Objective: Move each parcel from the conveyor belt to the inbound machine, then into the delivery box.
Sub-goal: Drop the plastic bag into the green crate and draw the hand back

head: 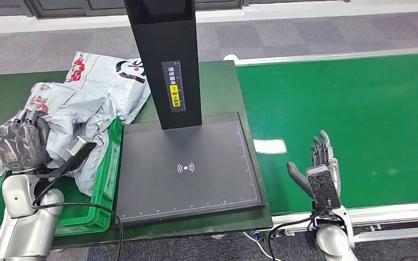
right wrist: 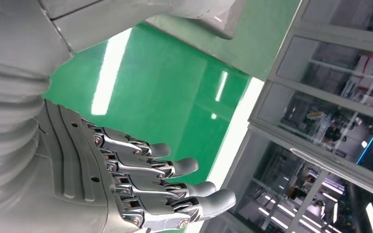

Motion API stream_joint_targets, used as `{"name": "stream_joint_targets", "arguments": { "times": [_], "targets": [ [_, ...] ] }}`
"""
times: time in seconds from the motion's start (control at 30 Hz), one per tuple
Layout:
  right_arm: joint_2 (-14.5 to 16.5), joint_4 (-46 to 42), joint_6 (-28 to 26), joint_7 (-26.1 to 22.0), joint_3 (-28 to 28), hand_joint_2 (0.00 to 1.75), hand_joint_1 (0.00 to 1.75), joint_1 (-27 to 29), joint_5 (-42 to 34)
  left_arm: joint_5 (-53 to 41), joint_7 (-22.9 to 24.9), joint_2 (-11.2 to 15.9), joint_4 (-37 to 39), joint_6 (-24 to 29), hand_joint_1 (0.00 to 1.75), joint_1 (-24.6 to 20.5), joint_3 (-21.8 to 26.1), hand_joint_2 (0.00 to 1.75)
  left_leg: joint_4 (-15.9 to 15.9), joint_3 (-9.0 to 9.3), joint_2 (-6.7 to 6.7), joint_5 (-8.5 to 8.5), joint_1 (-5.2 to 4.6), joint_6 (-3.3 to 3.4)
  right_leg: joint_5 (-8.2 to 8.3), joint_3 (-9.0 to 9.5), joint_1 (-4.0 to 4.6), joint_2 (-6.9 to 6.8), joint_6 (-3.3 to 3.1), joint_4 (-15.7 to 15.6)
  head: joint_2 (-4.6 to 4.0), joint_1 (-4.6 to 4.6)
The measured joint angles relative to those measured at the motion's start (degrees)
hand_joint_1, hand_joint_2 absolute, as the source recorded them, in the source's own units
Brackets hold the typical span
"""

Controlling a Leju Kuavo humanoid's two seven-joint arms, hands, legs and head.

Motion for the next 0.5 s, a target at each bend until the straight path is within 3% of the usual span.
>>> {"name": "stream_joint_targets", "arguments": {
  "times": [0.03, 0.07, 0.17, 0.2, 0.37, 0.5],
  "targets": [
    [0.00, -0.38, -0.01, 0.04, -0.30, 1.75, 0.00, 0.41, 0.11, -0.04, 0.51, 0.15, -0.34, -0.01, 1.75, 0.67, 0.07, 1.75, 0.00, 0.00, 0.00, 0.00, 0.00, 0.00, 0.00, 0.00, 0.00, 0.00, 0.00, 0.00, 0.00, 0.00],
    [0.02, -0.77, 0.00, 0.08, -0.63, 1.75, 0.00, 0.83, 0.27, -0.05, 1.04, 0.32, -0.62, -0.07, 1.40, 1.35, 0.07, 1.75, 0.00, 0.00, 0.00, -0.01, 0.00, 0.00, 0.00, 0.00, 0.00, 0.00, 0.00, 0.00, 0.00, 0.00],
    [0.11, -2.15, 0.25, 0.20, -1.62, 1.75, 0.00, 2.20, 0.78, 0.17, 2.61, 0.83, -1.50, -1.77, 0.10, 3.84, -0.10, 1.75, 0.00, 0.02, 0.01, -0.05, 0.00, 0.02, -0.03, 0.00, 0.00, 0.01, -0.04, 0.00, 0.00, 0.00],
    [0.16, -2.63, 0.45, 0.26, -1.97, 1.75, 0.00, 2.65, 0.96, 0.40, 3.03, 1.01, -1.87, -2.94, 0.00, 4.87, -0.31, 1.75, 0.00, 0.03, 0.01, -0.07, 0.00, 0.02, -0.05, 0.00, 0.01, 0.01, -0.04, 0.00, 0.00, 0.00],
    [0.36, -4.21, 1.45, 0.66, -3.48, 1.75, 0.00, 3.91, 1.62, 2.63, 3.41, 1.86, -3.74, -7.05, 0.00, 9.17, -2.02, 1.75, 0.00, 0.02, 0.02, -0.10, 0.00, 0.02, -0.10, -0.01, 0.01, 0.01, -0.03, 0.00, 0.00, 0.00],
    [0.58, -4.64, 2.04, 0.75, -4.05, 1.75, 0.00, 4.22, 2.14, 5.56, 3.22, 2.33, -4.65, -8.64, 0.00, 9.94, -3.04, 1.75, 0.00, 0.03, 0.01, -0.11, 0.00, 0.04, -0.10, 0.00, 0.01, -0.02, -0.02, -0.01, 0.00, 0.00]
  ]
}}
